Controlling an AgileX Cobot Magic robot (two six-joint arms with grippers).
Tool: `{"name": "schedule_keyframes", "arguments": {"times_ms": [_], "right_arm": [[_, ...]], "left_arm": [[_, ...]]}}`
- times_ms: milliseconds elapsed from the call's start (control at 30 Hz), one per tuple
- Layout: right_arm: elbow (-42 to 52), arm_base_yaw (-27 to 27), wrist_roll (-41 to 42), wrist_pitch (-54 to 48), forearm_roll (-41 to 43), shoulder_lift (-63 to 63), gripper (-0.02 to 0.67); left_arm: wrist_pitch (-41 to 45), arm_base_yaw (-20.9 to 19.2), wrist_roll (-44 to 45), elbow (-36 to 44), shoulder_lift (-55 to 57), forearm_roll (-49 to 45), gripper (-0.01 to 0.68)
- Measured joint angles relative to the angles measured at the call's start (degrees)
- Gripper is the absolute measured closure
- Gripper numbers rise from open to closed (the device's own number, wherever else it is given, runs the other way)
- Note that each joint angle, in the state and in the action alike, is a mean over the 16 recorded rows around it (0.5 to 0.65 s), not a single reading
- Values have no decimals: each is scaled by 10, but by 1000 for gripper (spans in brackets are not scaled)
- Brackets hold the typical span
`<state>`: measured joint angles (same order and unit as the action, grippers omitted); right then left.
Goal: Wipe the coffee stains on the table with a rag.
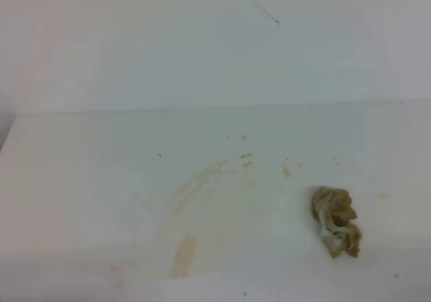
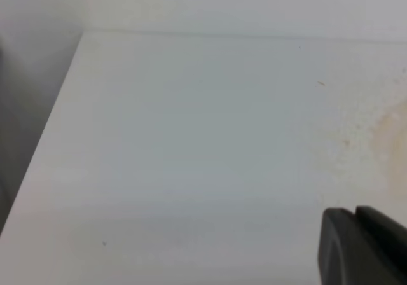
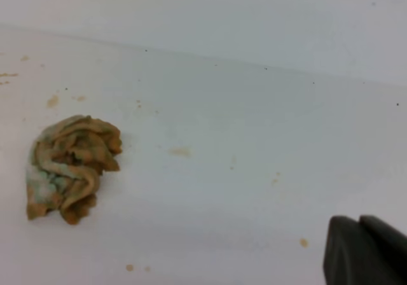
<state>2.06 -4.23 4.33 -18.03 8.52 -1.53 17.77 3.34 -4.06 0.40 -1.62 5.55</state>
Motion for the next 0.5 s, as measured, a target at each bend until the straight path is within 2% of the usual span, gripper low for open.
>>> {"name": "schedule_keyframes", "arguments": {"times_ms": [500], "right_arm": [[0, 0, 0, 1, 0, 3, 652]], "left_arm": [[-1, 0, 0, 1, 0, 0, 675]]}}
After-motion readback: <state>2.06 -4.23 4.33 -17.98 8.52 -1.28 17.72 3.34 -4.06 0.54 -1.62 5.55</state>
